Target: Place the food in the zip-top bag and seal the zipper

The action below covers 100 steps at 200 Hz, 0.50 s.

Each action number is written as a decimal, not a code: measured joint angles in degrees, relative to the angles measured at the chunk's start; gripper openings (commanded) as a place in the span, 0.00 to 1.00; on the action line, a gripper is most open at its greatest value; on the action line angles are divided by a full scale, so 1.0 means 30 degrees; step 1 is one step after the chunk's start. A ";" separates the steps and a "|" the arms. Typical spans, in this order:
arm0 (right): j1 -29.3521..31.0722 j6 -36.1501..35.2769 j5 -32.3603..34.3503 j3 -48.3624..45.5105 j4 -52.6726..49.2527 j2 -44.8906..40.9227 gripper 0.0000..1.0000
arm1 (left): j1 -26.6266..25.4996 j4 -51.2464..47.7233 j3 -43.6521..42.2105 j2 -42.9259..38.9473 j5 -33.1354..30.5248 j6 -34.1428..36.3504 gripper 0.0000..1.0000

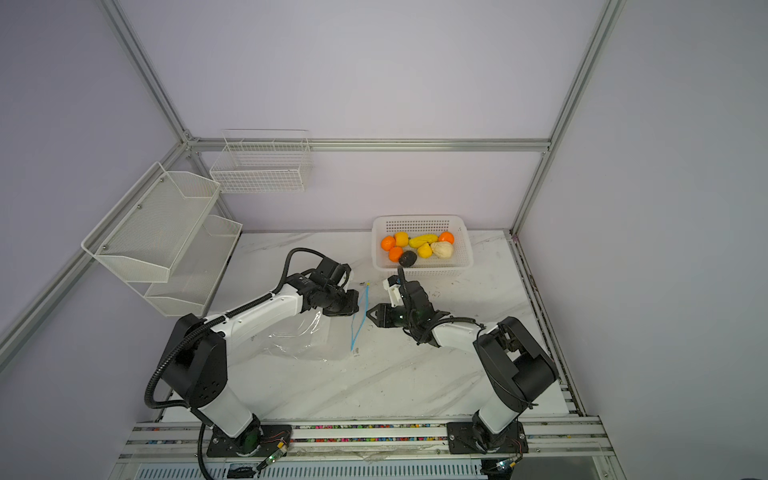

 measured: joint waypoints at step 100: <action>0.0109 0.2098 -0.0015 0.0954 0.0168 0.1501 0.45 | -0.0809 -0.0736 0.0517 -0.0109 -0.1049 0.0007 0.00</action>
